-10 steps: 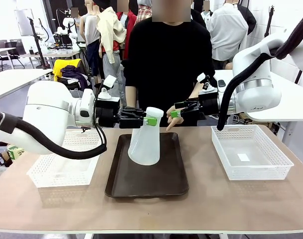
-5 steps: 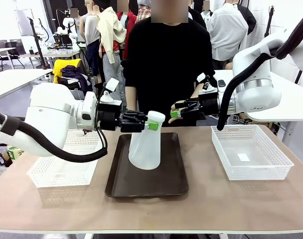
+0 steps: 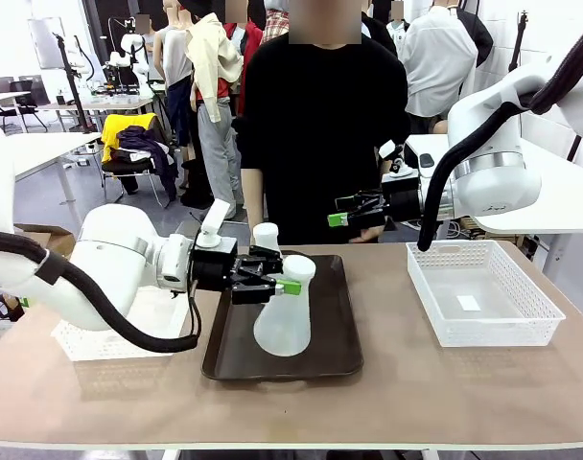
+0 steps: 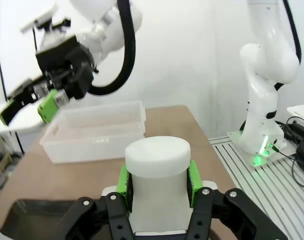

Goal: Prepare the laboratory tools.
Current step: Place the picked Big flask upright in the Handle tray as directed by the person.

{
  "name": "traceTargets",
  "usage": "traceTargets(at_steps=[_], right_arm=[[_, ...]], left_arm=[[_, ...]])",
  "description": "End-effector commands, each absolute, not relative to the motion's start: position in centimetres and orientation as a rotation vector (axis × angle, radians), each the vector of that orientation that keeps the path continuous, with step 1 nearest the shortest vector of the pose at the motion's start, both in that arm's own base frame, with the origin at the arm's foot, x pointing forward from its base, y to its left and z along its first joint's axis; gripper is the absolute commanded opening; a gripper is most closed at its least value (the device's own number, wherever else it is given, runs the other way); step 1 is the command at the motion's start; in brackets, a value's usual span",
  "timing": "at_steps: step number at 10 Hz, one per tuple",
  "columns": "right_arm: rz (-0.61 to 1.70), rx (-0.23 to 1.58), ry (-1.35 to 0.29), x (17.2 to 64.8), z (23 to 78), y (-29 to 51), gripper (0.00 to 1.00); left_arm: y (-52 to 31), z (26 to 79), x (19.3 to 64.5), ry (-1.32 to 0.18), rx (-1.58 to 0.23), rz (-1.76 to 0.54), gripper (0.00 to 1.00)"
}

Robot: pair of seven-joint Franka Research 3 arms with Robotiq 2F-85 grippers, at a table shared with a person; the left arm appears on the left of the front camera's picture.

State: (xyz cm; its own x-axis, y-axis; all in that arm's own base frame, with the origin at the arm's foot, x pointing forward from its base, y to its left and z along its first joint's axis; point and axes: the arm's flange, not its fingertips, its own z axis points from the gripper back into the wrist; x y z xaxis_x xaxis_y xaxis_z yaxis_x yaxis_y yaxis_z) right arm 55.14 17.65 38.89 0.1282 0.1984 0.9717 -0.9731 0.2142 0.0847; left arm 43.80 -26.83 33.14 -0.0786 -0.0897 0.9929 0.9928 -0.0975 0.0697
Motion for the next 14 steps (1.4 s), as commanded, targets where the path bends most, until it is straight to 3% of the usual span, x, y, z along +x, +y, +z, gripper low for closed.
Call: traceTargets(at_steps=[1, 6, 12, 13, 14], right_arm=[[1.071, 0.957, -1.062, 55.0, 38.9, 17.7, 1.0], [1.071, 0.957, -1.062, 55.0, 38.9, 17.7, 1.0], [1.071, 0.957, -1.062, 55.0, 38.9, 17.7, 1.0], [1.071, 0.957, -1.062, 55.0, 38.9, 17.7, 1.0], [1.071, 0.957, -1.062, 55.0, 38.9, 17.7, 1.0]], left_arm=[[-25.8, 33.4, 44.6, -1.308, -1.238, -1.369, 0.0], [-25.2, 31.4, 46.1, -1.373, -1.204, -1.287, 0.0], [-25.6, 29.5, 46.9, -1.288, -1.163, -1.276, 0.0], [-25.6, 29.5, 47.0, -1.281, -1.164, -1.272, 0.12], [-25.6, 29.4, 47.0, -1.252, -1.138, -1.252, 0.32]])
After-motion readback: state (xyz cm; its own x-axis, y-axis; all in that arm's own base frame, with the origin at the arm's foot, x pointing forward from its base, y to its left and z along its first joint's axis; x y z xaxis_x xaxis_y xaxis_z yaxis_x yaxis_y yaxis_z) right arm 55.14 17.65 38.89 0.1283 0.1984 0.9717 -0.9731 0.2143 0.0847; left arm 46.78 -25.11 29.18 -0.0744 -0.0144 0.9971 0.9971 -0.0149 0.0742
